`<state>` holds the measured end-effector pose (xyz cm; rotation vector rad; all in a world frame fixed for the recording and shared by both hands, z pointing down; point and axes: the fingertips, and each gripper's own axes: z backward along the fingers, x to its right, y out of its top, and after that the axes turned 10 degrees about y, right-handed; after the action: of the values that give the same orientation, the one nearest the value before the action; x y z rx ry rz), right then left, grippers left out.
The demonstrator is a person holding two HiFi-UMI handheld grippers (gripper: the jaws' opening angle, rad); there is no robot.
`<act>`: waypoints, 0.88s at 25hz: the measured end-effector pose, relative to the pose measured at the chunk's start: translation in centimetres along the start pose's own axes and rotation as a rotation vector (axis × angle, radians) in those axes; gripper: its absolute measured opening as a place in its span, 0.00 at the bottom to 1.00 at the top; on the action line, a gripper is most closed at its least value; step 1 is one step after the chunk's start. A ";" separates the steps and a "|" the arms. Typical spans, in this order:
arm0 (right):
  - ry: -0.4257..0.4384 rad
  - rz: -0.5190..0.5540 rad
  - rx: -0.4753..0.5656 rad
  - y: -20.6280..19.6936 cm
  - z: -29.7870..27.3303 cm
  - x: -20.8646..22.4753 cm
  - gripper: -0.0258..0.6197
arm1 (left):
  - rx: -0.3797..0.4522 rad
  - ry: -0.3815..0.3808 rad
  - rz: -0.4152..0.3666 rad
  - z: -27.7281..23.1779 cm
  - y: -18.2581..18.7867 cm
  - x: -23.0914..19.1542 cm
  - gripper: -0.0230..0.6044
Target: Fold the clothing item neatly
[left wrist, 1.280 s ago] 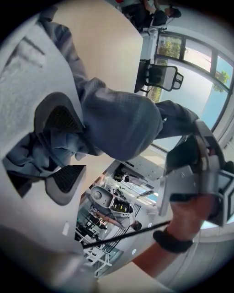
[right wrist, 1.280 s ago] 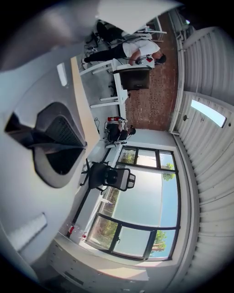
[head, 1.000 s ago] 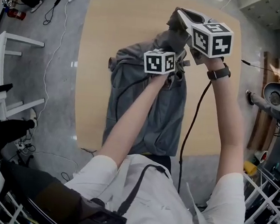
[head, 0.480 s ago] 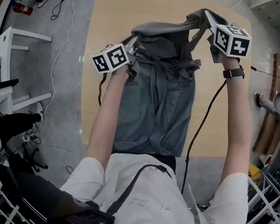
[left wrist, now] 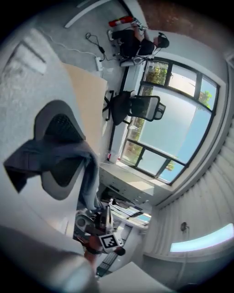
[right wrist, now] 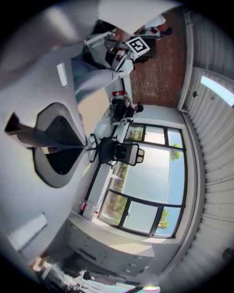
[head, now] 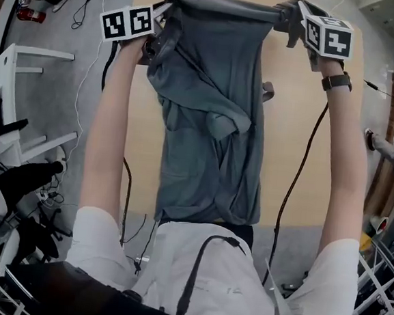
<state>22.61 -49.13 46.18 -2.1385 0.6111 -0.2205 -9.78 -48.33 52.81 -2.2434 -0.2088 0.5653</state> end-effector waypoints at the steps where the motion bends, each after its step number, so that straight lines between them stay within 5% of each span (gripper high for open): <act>1: -0.054 -0.002 -0.030 -0.6 -0.3 1.3 0.07 | -0.036 0.026 -0.036 -0.8 -0.3 -0.5 0.29; 8: -0.247 -0.156 -0.252 -12.5 -1.1 7.7 0.07 | -0.121 0.101 0.015 3.0 -9.4 -4.6 0.33; 12: -0.293 -0.211 -0.234 -15.9 0.2 7.5 0.38 | -0.256 0.076 0.060 5.2 -16.9 -3.4 0.37; 13: -0.285 -0.206 -0.207 -15.8 0.5 6.5 0.38 | -0.287 0.056 0.073 5.3 -18.3 -2.9 0.37; 16: -0.165 -0.135 -0.118 -14.4 1.2 0.0 0.38 | -0.324 0.015 0.042 4.6 -20.1 -1.6 0.35; 17: -0.092 -0.104 -0.096 -14.1 1.3 -3.2 0.38 | -0.320 0.021 0.010 4.4 -19.8 -1.5 0.08; 22: 0.161 -0.042 -0.022 -14.5 3.5 -15.6 0.38 | -0.174 0.099 -0.006 3.5 -10.9 -5.0 0.05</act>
<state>15.47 -31.67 56.59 -2.1701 0.6639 -0.4143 -15.53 -40.30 60.50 -2.4314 -0.2213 0.4457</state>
